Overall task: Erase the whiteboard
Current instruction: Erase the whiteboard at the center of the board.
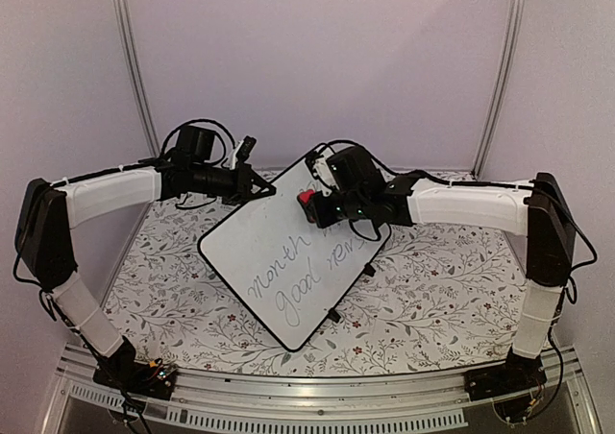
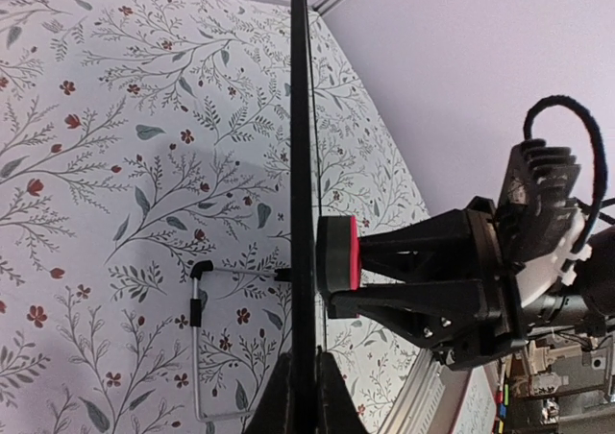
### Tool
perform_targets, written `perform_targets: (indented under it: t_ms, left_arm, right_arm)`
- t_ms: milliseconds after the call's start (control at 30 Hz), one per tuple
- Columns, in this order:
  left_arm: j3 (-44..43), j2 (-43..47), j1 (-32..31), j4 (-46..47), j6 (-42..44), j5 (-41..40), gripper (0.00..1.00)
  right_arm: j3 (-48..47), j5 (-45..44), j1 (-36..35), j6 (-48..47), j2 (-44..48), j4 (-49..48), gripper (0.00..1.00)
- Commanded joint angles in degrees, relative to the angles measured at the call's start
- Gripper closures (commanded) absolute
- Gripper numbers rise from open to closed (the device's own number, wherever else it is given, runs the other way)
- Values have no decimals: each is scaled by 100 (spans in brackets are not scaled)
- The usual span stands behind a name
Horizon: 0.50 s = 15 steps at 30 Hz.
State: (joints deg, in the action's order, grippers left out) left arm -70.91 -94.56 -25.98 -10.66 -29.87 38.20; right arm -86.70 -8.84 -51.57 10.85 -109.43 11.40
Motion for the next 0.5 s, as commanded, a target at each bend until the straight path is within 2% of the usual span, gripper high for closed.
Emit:
perform_targets:
  t_ms: [0,200,467]
  left_arm:
    - [122,-69,-136,-121,313,247,100]
    - [130,-72,-139,-124,319,242,100]
    - [137,-87,-141,-122,323,199,100]
  right_arm:
    - [814,61,33,259,284,227,100]
    - [1231,-20,33,326,618,114,100]
    - [347,-244,33,224,291,300,100]
